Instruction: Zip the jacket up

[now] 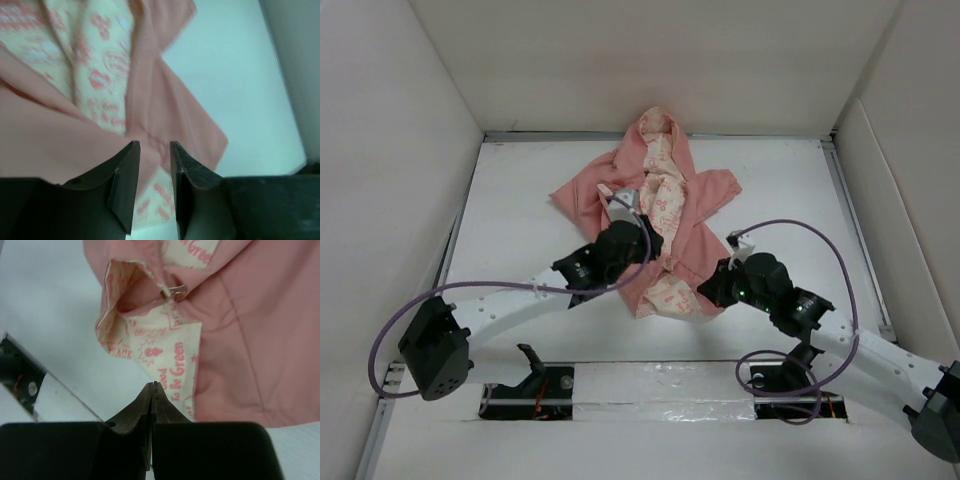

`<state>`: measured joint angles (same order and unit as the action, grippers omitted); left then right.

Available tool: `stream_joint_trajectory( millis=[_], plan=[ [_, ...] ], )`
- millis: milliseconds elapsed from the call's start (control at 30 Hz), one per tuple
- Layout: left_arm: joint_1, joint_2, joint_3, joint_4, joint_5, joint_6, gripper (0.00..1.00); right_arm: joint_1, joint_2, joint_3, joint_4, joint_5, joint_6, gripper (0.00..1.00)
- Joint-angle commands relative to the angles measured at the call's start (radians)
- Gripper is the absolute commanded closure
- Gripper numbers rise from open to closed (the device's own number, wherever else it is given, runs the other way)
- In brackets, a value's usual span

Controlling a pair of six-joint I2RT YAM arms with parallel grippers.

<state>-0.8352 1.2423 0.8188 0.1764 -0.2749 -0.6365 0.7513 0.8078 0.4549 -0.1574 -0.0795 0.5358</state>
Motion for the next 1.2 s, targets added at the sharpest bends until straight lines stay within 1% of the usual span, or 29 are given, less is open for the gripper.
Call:
stream_joint_trajectory(
  millis=[0,33,67,100,167,200,267,300,367,400,433,533,600,767,800,833,933,1067,1167],
  plan=[
    [-0.187,-0.004,0.059,-0.217,-0.194,-0.078,0.74,-0.038,-0.041,0.045,-0.004,0.143,-0.057,1.0],
    [-0.262,0.025,0.074,-0.239,-0.243,-0.154,0.77,-0.05,-0.065,0.045,-0.03,0.17,-0.054,1.0],
    [-0.287,0.038,0.08,-0.262,-0.262,-0.205,0.79,-0.061,-0.091,0.047,-0.042,0.19,-0.054,1.0],
    [-0.312,0.066,0.077,-0.249,-0.273,-0.238,0.8,-0.085,-0.148,0.045,-0.054,0.231,-0.054,1.0],
    [-0.355,0.103,0.083,-0.233,-0.319,-0.334,0.79,-0.108,-0.203,0.05,-0.09,0.257,-0.059,1.0],
    [-0.364,0.124,0.091,-0.235,-0.329,-0.363,0.75,-0.127,-0.244,0.054,-0.103,0.261,-0.063,1.0],
    [-0.38,0.204,0.138,-0.256,-0.409,-0.437,0.71,-0.136,-0.274,0.071,-0.149,0.256,-0.074,1.0],
    [-0.392,0.232,0.158,-0.306,-0.44,-0.462,0.68,-0.136,-0.285,0.086,-0.165,0.251,-0.077,1.0],
    [-0.392,0.321,0.233,-0.334,-0.513,-0.477,0.6,-0.136,-0.314,0.1,-0.209,0.245,-0.079,1.0],
    [-0.392,0.353,0.256,-0.388,-0.535,-0.485,0.54,-0.136,-0.324,0.105,-0.22,0.232,-0.082,0.97],
    [-0.392,0.414,0.316,-0.42,-0.568,-0.518,0.53,-0.136,-0.35,0.105,-0.226,0.221,-0.085,0.95],
    [-0.412,0.501,0.402,-0.523,-0.619,-0.59,0.52,-0.145,-0.378,0.09,-0.215,0.159,-0.082,0.87],
    [-0.427,0.525,0.427,-0.573,-0.674,-0.639,0.51,-0.145,-0.386,0.09,-0.214,0.12,-0.088,0.82],
    [-0.427,0.545,0.441,-0.67,-0.725,-0.742,0.49,-0.145,-0.392,0.091,-0.222,0.087,-0.091,0.81],
    [-0.427,0.551,0.442,-0.683,-0.73,-0.755,0.49,-0.145,-0.398,0.09,-0.223,0.058,-0.091,0.8],
    [-0.427,0.566,0.45,-0.727,-0.734,-0.8,0.49,-0.145,-0.403,0.09,-0.226,0.054,-0.091,0.8],
    [-0.427,0.597,0.47,-0.808,-0.745,-0.871,0.48,-0.145,-0.421,0.085,-0.22,0.031,-0.092,0.8],
    [-0.427,0.621,0.493,-0.819,-0.773,-0.881,0.48,-0.145,-0.424,0.08,-0.215,0.003,-0.091,0.8],
    [-0.406,0.637,0.513,-0.848,-0.793,-0.92,0.47,-0.145,-0.432,0.074,-0.214,-0.029,-0.088,0.8]
  ],
)
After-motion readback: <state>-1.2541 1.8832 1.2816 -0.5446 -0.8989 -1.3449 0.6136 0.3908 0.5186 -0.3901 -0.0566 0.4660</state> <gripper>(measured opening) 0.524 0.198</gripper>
